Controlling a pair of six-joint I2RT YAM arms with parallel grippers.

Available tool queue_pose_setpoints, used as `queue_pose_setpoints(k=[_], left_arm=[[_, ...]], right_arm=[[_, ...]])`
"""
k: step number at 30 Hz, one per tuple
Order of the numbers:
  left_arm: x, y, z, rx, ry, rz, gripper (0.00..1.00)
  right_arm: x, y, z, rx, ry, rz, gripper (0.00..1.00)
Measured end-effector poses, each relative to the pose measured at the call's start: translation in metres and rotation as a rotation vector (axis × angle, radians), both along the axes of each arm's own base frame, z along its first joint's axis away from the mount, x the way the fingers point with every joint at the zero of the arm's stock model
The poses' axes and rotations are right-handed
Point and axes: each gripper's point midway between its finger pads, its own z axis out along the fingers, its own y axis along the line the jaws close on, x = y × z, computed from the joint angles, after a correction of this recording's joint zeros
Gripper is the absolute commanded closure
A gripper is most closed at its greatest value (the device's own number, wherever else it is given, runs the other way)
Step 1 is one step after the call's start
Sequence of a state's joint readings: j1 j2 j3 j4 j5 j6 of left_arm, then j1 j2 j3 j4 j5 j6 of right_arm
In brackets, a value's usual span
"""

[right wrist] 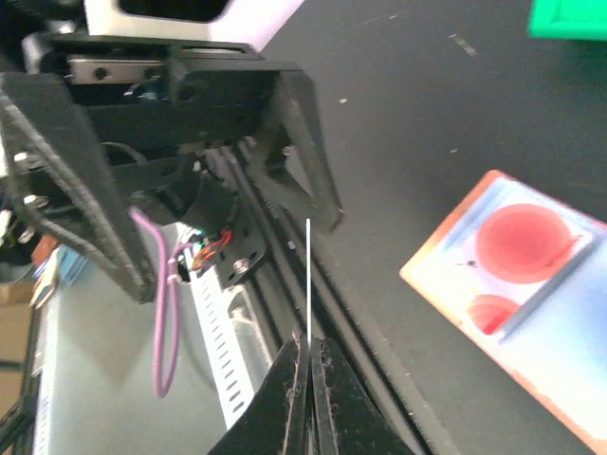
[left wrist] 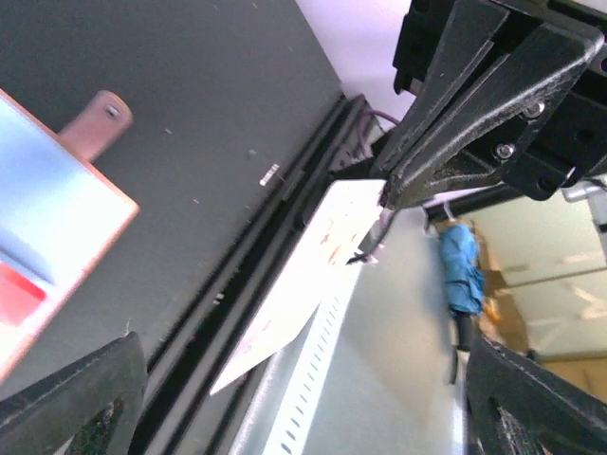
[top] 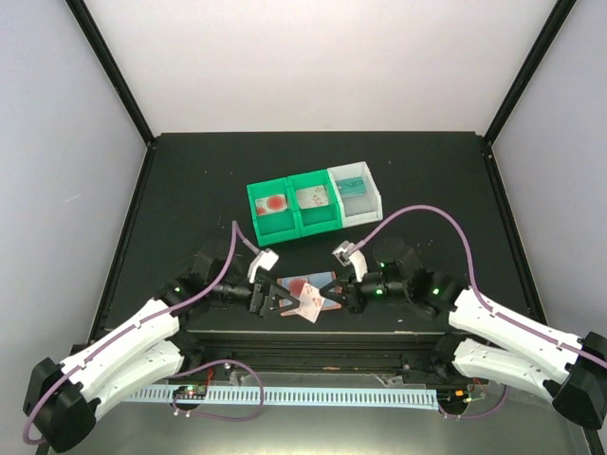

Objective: Take the credit cards out of the card holder

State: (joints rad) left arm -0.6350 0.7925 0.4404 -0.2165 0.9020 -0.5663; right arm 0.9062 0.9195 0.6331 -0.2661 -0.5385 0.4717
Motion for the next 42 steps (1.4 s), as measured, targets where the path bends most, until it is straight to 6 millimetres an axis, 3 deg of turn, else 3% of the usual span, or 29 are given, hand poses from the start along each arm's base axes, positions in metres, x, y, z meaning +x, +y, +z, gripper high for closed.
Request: queue_pose_setpoints(k=[7,18,28,42], left_arm=[[0.03,0.015,0.007,0.08,-0.112,0.205,0.01],[0.062,0.047,-0.005,0.24,-0.18,0.454,0.01],[0.069,0.052,-0.017,0.289,-0.173,0.491,0.01],[0.068,0.059,-0.044,0.333,-0.132,0.518,0.01]], right_arm=[[0.038,-0.01,-0.003,-0.056,-0.049,-0.216,0.99],[0.13,-0.029,0.015,-0.07,-0.138,-0.61,0.99],[0.197,-0.029,-0.002,-0.106,-0.159,-0.808,0.99],[0.259,-0.005,-0.015,-0.067,-0.187,-0.921,0.99]])
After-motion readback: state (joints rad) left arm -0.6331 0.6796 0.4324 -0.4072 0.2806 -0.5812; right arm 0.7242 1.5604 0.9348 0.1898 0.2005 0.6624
